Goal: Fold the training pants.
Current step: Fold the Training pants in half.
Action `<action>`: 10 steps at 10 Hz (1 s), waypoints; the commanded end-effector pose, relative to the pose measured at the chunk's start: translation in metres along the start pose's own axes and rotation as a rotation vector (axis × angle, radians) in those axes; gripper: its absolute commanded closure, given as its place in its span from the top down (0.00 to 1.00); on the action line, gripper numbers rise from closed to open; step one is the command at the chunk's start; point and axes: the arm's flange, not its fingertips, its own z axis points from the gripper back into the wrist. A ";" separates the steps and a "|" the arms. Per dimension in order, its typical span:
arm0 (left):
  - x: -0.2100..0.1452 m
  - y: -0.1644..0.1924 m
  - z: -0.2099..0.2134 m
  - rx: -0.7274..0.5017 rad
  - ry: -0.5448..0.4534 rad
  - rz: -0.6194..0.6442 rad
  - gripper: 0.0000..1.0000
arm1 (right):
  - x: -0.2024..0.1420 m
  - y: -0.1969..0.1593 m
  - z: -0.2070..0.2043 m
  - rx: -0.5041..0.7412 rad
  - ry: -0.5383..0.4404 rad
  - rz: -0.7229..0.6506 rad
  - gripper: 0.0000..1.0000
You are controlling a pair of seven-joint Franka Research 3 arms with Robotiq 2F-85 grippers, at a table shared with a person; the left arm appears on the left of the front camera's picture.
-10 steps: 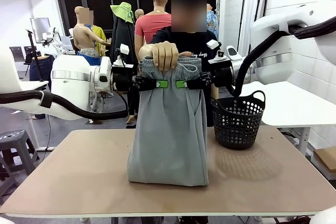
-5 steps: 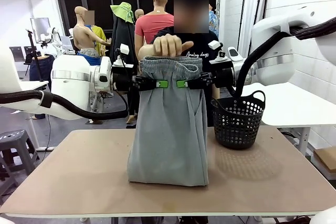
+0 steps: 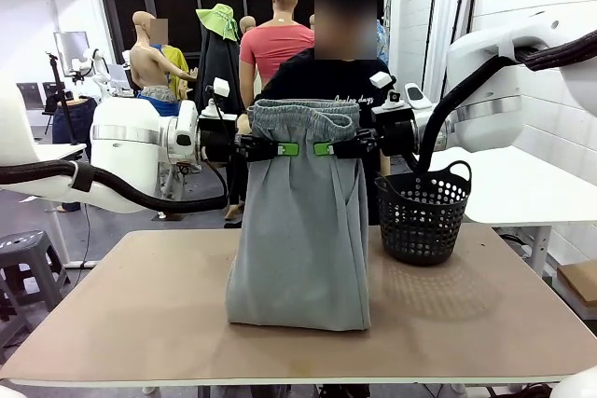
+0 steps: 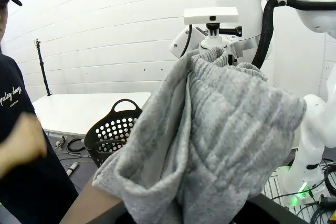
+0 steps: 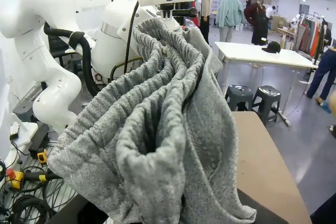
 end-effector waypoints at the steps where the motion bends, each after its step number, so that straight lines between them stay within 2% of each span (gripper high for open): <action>1: 0.004 0.001 -0.001 0.008 -0.019 -0.018 0.00 | 0.002 0.002 -0.001 0.006 -0.032 -0.016 0.00; 10: 0.004 0.001 -0.001 0.008 -0.019 -0.018 0.00 | 0.002 0.002 -0.001 0.006 -0.032 -0.016 0.00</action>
